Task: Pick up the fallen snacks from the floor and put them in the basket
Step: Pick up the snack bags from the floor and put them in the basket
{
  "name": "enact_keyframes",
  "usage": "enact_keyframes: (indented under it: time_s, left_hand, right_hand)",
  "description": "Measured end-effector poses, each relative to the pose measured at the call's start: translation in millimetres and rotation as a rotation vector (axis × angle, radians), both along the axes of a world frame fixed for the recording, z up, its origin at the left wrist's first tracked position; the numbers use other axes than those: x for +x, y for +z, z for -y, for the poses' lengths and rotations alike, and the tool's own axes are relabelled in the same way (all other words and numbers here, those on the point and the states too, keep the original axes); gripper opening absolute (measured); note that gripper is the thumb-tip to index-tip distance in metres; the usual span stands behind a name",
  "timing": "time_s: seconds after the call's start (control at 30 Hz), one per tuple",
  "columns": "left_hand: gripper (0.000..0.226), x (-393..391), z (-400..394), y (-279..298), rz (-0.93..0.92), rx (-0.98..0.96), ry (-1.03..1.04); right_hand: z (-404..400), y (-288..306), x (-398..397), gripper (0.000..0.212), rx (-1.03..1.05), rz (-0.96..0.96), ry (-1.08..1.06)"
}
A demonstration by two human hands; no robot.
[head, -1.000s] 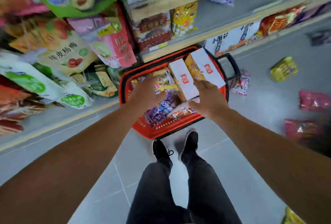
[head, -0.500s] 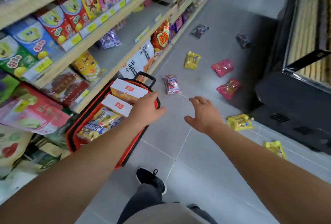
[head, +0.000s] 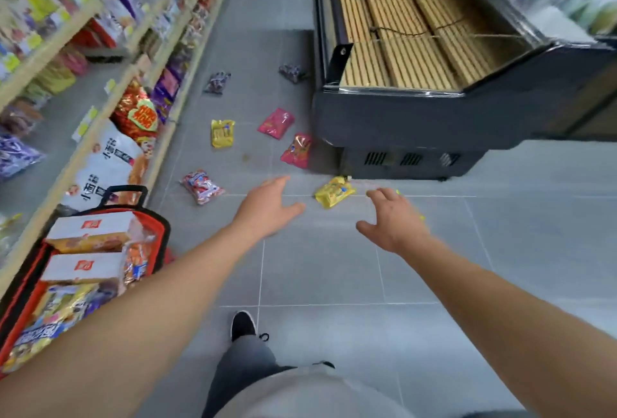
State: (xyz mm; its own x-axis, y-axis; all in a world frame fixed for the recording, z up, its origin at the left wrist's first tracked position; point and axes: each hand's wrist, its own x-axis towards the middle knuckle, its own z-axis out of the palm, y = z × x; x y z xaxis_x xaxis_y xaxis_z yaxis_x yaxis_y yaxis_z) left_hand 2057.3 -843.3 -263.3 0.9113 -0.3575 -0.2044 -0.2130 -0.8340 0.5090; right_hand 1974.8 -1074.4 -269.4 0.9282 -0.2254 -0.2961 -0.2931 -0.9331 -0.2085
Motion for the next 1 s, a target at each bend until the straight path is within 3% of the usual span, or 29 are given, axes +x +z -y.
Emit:
enact_keyframes:
  time_s: [0.33,1.0]
  left_hand:
    - [0.063,-0.1,152.0,1.2,-0.056,0.028,-0.203]
    - [0.065,138.8,409.7,-63.3,-0.271,0.119,-0.193]
  right_hand:
    - [135.7,-14.0,-45.5,0.074,0.072,-0.018,-0.267]
    - [389.4,-57.5,68.2,0.073,0.111,-0.146,-0.392]
